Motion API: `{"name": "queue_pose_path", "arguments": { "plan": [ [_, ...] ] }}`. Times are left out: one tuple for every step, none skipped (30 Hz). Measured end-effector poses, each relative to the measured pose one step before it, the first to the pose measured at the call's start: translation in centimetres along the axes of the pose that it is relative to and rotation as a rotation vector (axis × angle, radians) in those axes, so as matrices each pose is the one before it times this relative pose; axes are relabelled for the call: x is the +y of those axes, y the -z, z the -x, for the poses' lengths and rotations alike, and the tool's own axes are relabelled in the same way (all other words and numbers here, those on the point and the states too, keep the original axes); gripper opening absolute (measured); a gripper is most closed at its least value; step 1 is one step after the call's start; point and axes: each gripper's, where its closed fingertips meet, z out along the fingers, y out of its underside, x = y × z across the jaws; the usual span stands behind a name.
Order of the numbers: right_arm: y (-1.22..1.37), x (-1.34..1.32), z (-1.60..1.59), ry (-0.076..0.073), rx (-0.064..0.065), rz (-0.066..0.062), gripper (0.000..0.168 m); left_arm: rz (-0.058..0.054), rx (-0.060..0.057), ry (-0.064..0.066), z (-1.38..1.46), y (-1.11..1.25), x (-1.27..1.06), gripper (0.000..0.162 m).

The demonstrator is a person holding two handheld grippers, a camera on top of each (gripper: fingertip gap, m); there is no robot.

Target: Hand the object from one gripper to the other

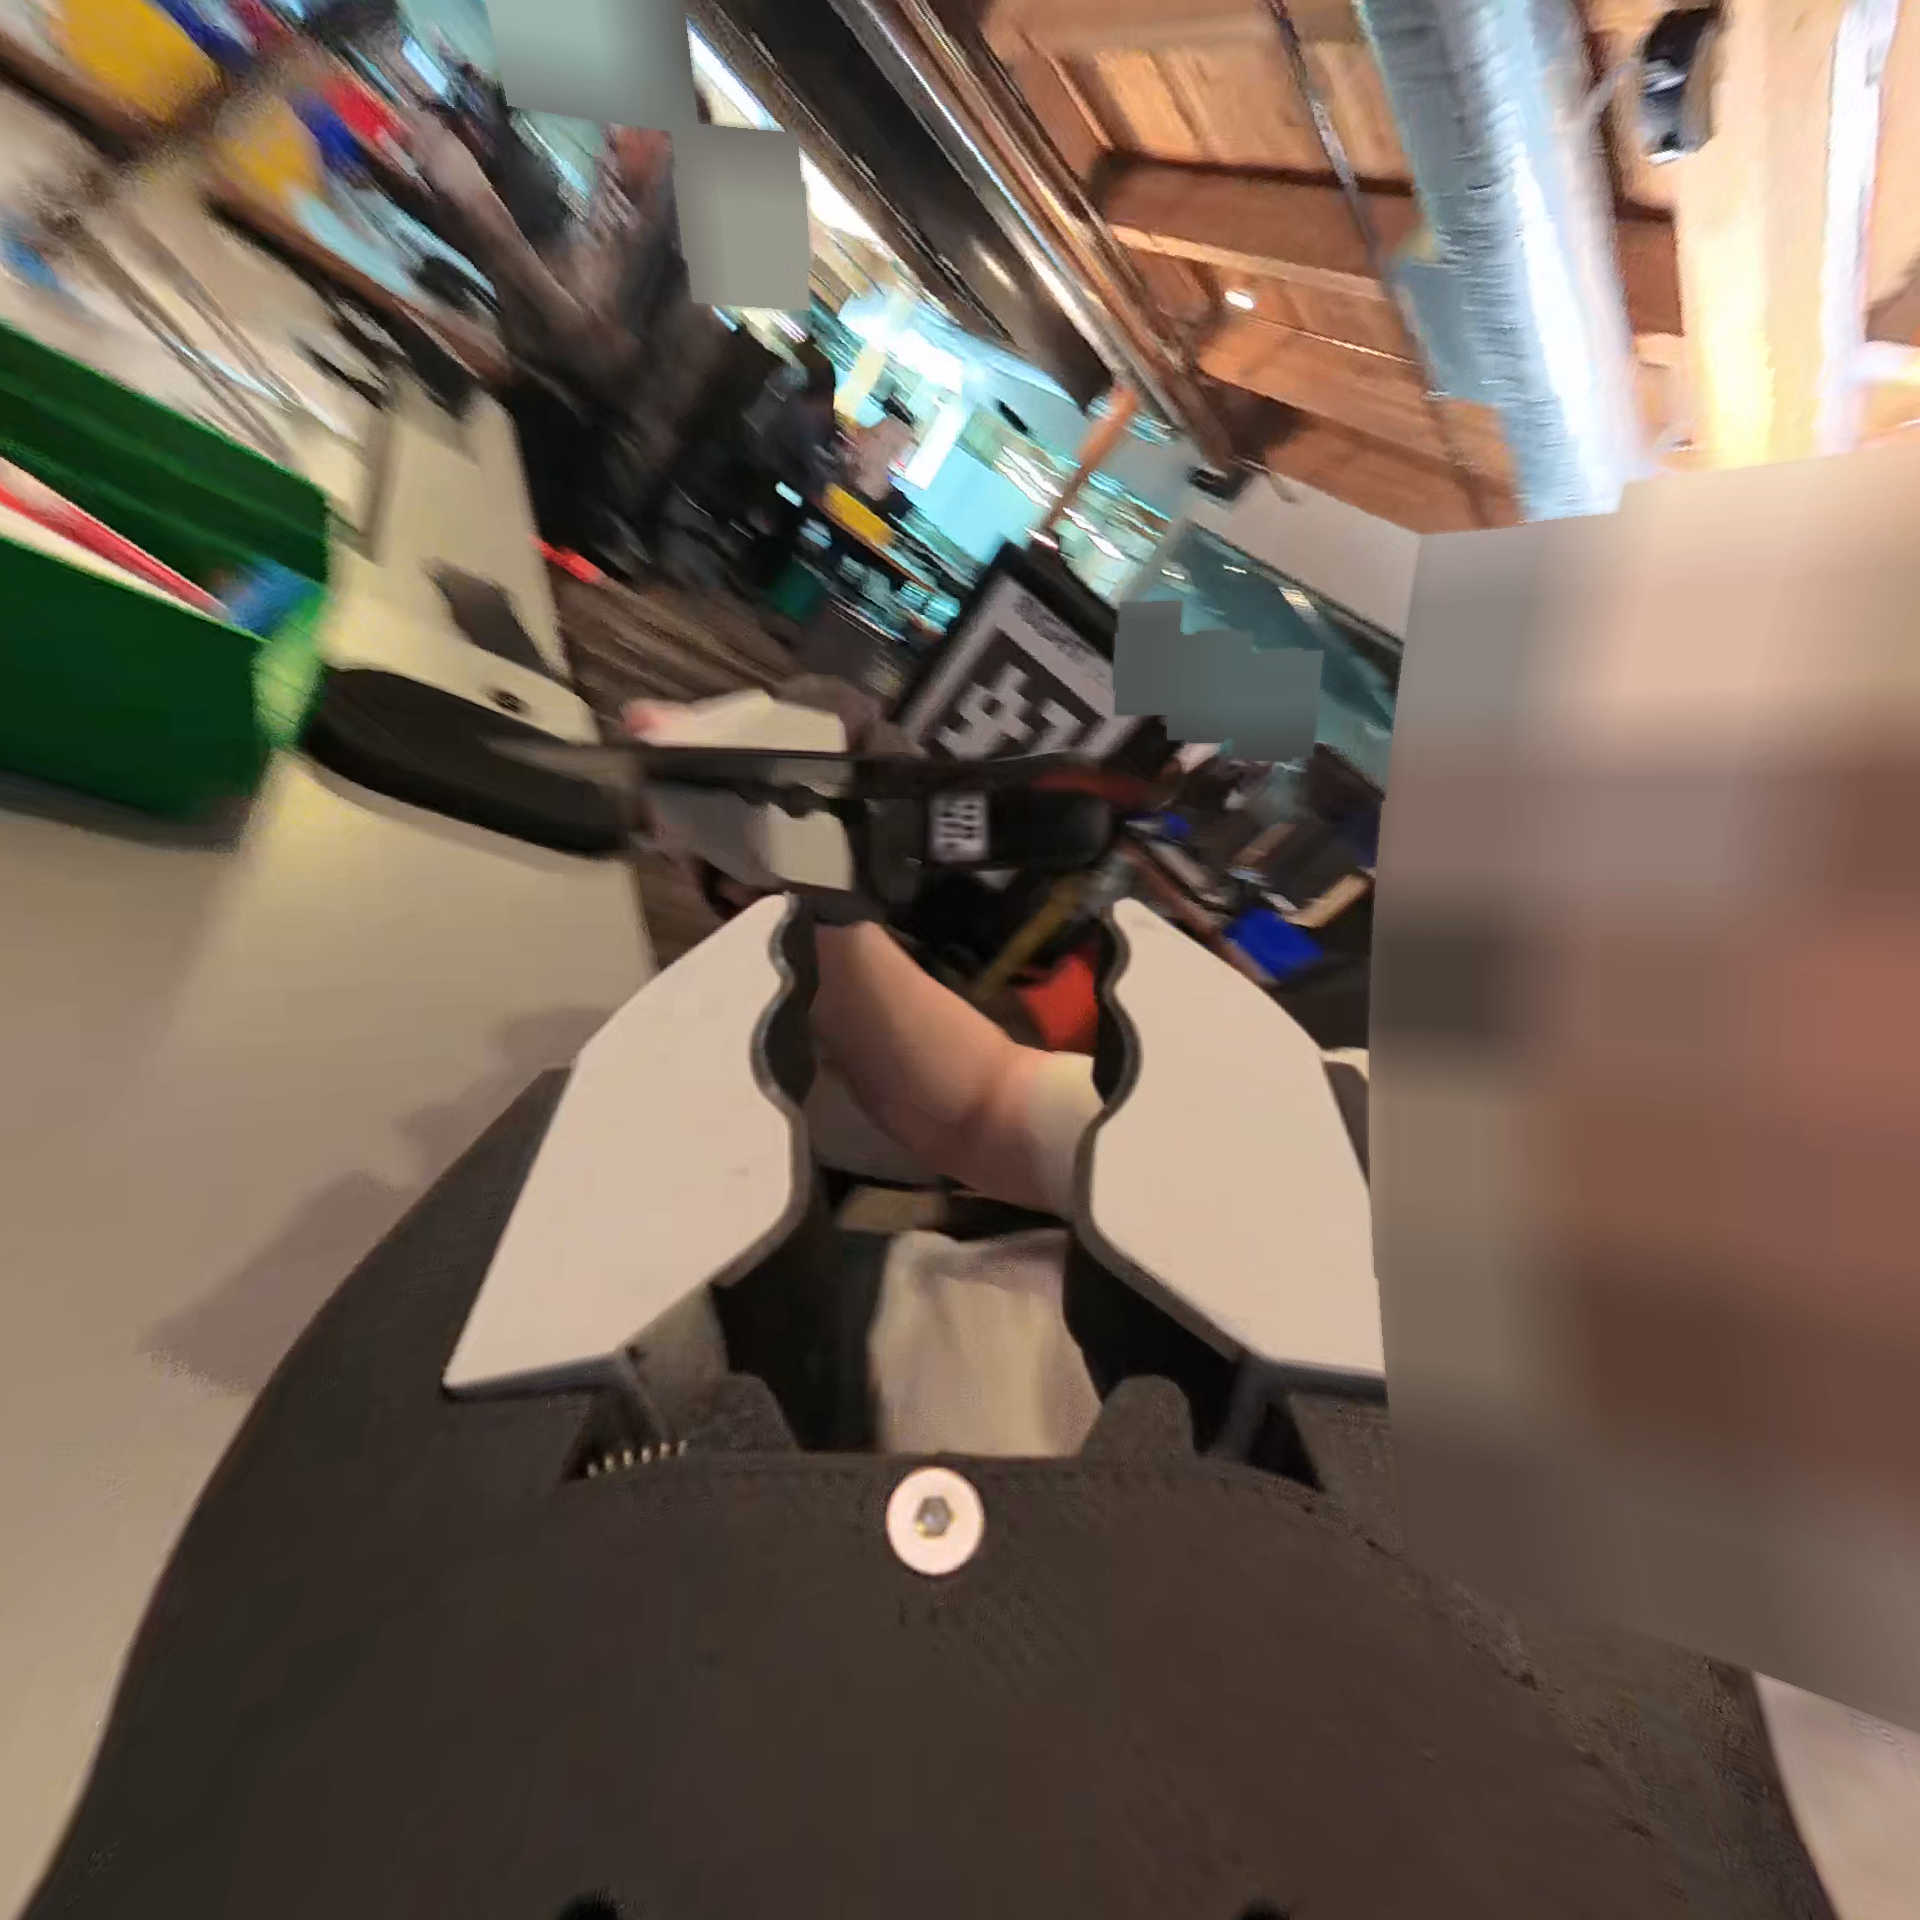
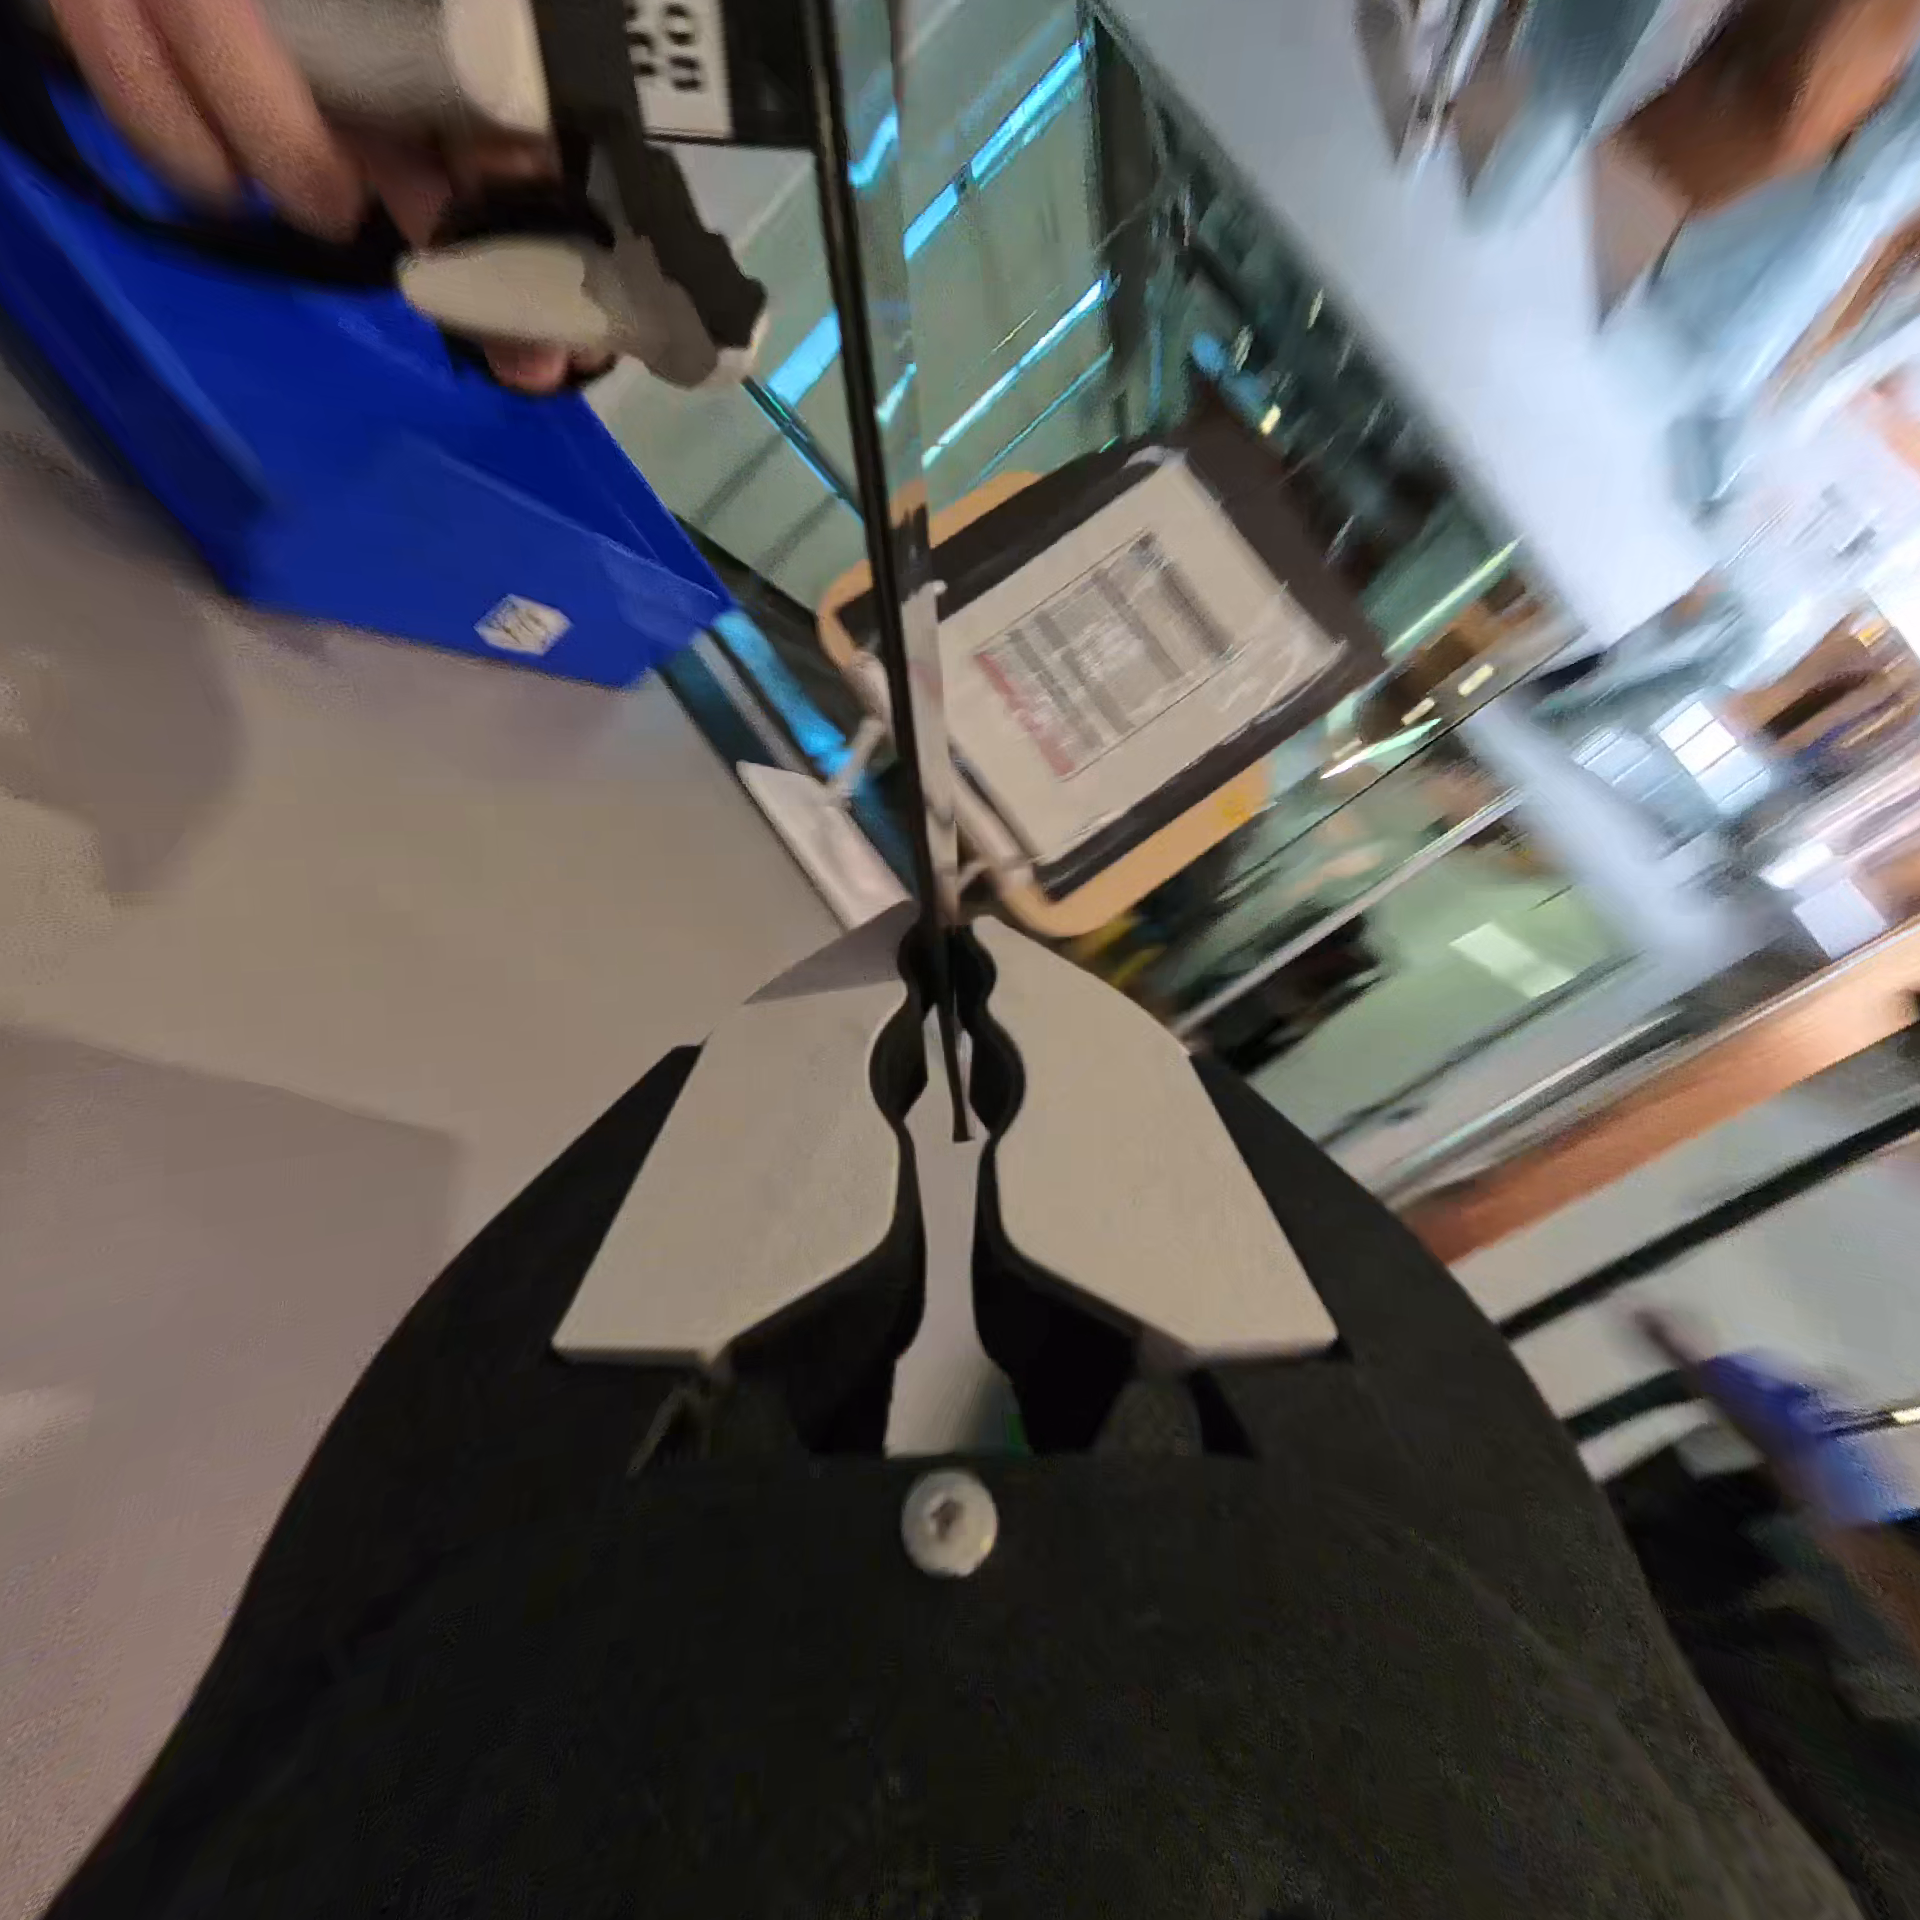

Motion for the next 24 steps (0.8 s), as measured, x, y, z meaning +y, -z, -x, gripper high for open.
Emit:
{"name": "queue_pose_path", "arguments": {
  "plan": [
    [0.023, 0.377, 0.192, -0.1584, -0.0280, 0.0102, 0.002, -0.0290, -0.0706, -0.0651, 0.603, 0.665, -0.712, 0.053],
    [-0.042, 0.395, 0.002, -0.1410, -0.0096, 0.0223, 0.002, -0.0171, -0.0732, -0.0556, 0.705, 0.460, -0.475, 0.056],
    [-0.078, 0.422, -0.369, -0.1189, 0.0265, 0.0314, 0.002, -0.0086, -0.0708, -0.0467, 0.679, 0.213, -0.241, 0.062],
    [-0.087, 0.444, -0.586, -0.0892, 0.0531, 0.0337, 0.002, -0.0010, -0.0661, -0.0436, 0.534, -0.044, -0.027, 0.072],
    [-0.080, 0.353, -0.462, -0.0545, 0.0546, 0.0289, 0.002, 0.0044, -0.0582, -0.0487, 0.344, -0.267, 0.153, 0.082],
    [-0.101, 0.236, -0.084, -0.0228, 0.0401, 0.0224, 0.002, 0.0089, -0.0524, -0.0544, 0.173, -0.420, 0.292, 0.089],
    [-0.151, 0.144, 0.238, 0.0009, 0.0304, 0.0183, 0.002, 0.0101, -0.0453, -0.0618, -0.050, -0.507, 0.334, 0.098],
    [-0.206, 0.129, 0.519, 0.0163, 0.0233, 0.0193, 0.002, 0.0068, -0.0397, -0.0665, -0.230, -0.504, 0.262, 0.106],
    [-0.253, 0.160, 0.767, 0.0246, 0.0143, 0.0218, 0.002, 0.0014, -0.0379, -0.0662, -0.294, -0.399, 0.139, 0.111],
    [-0.272, 0.133, 0.836, 0.0212, 0.0140, 0.0177, 0.002, 0.0004, -0.0404, -0.0590, -0.271, -0.281, 0.066, 0.112],
    [-0.275, 0.073, 0.938, 0.0151, 0.0067, 0.0110, 0.002, 0.0009, -0.0423, -0.0548, -0.197, -0.186, 0.022, 0.114],
    [-0.289, 0.062, 0.990, 0.0064, -0.0021, 0.0084, 0.002, 0.0037, -0.0434, -0.0499, -0.113, -0.101, 0.012, 0.116],
    [-0.296, 0.074, 0.943, -0.0010, -0.0073, 0.0084, 0.002, 0.0131, -0.0591, -0.0367, 0.262, -0.001, 0.109, 0.116],
    [-0.309, 0.093, 0.893, -0.0071, -0.0124, 0.0068, 0.002, 0.0183, -0.0547, -0.0294, 0.343, 0.028, 0.155, 0.116],
    [-0.306, 0.071, 0.803, -0.0112, -0.0142, 0.0037, 0.002, 0.0064, -0.0261, -0.0212, 0.039, 0.047, -0.008, 0.117],
    [-0.302, 0.054, 0.685, -0.0109, -0.0135, 0.0019, 0.002, -0.0025, -0.0206, -0.0045, 0.092, 0.075, -0.086, 0.118],
    [-0.297, 0.048, 0.512, -0.0100, -0.0065, 0.0008, 0.002, -0.0056, -0.0060, 0.0015, -0.023, 0.067, -0.094, 0.117],
    [-0.295, 0.033, 0.420, -0.0058, -0.0048, 0.0027, 0.001, 0.0008, 0.0047, 0.0031, -0.118, 0.003, 0.024, 0.116],
    [-0.274, -0.014, 0.395, -0.0045, -0.0061, 0.0029, 0.001, 0.0088, 0.0025, 0.0048, -0.041, -0.068, 0.152, 0.115],
    [-0.225, -0.121, 0.361, -0.0060, -0.0064, 0.0003, 0.001, 0.0110, -0.0019, 0.0015, 0.049, -0.099, 0.236, 0.115],
    [-0.183, -0.213, 0.370, -0.0049, -0.0076, -0.0027, 0.001, 0.0095, -0.0046, -0.0008, 0.119, -0.110, 0.238, 0.115],
    [-0.163, -0.269, 0.372, -0.0013, -0.0074, -0.0045, 0.001, 0.0057, -0.0096, -0.0019, 0.233, -0.084, 0.172, 0.114],
    [-0.144, -0.296, 0.349, 0.0043, -0.0026, -0.0053, 0.001, 0.0033, -0.0119, -0.0022, 0.314, -0.054, 0.136, 0.114],
    [-0.142, -0.294, 0.309, 0.0098, 0.0022, -0.0063, 0.001, -0.0011, -0.0019, -0.0043, 0.155, -0.036, 0.060, 0.112]
  ]
}}
